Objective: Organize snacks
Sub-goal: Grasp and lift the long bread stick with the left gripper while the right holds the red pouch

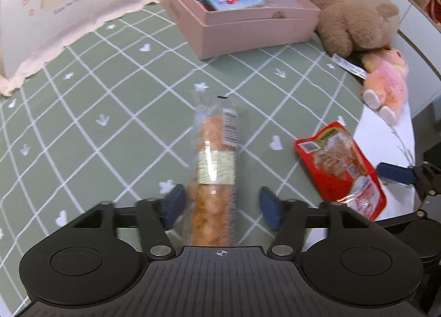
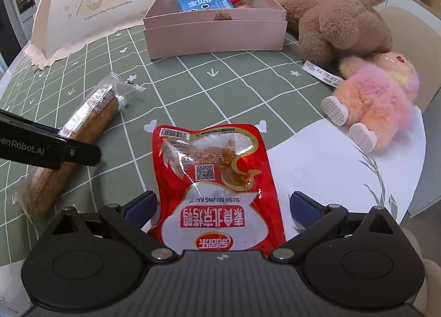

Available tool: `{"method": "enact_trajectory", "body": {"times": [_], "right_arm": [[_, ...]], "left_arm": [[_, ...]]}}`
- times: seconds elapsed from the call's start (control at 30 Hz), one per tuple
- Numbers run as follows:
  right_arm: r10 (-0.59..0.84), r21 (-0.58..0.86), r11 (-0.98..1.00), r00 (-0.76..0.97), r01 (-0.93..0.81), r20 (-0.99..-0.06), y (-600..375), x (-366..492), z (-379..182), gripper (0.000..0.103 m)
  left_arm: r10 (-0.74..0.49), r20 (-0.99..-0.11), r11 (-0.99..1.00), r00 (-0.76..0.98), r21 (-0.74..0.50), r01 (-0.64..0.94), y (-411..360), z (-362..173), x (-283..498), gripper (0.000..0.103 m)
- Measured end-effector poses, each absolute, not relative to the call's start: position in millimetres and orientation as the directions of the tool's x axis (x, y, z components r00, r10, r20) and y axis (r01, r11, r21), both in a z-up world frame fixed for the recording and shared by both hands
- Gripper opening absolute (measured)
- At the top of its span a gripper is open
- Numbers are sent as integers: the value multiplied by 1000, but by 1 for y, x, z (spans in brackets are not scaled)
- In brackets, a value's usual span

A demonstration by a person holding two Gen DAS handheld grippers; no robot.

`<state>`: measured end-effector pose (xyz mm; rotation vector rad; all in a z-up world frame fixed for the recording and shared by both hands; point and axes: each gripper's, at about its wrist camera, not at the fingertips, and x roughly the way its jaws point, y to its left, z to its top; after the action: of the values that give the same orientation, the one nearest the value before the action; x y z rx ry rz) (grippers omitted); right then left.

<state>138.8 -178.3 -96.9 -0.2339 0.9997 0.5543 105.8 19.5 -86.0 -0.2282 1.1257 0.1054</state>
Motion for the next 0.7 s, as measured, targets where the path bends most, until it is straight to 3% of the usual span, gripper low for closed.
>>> {"method": "enact_trajectory", "body": {"times": [0.1, 0.13, 0.4, 0.47, 0.53, 0.7], "right_arm": [[331, 59, 840, 423, -539, -844, -178, 137, -97, 103], [330, 57, 839, 423, -541, -844, -178, 138, -97, 103], [347, 59, 817, 408, -573, -844, -176, 158, -99, 103], [348, 60, 815, 405, -576, -845, -174, 165, -97, 92], [344, 61, 815, 396, -576, -852, -175, 172, -90, 65], [336, 76, 855, 437, -512, -834, -198, 186, -61, 64]], "left_arm": [[-56, -903, 979, 425, -133, -154, 11, -90, 109, 95], [-56, -904, 981, 425, -130, -147, 8, -91, 110, 96], [-51, -903, 970, 426, -147, -196, 16, -88, 110, 85], [-50, -904, 968, 426, -148, -201, 18, -88, 109, 85], [-49, -903, 968, 426, -149, -204, 19, -88, 109, 85], [-62, -899, 965, 434, -165, -204, 22, -88, 108, 86]]}}
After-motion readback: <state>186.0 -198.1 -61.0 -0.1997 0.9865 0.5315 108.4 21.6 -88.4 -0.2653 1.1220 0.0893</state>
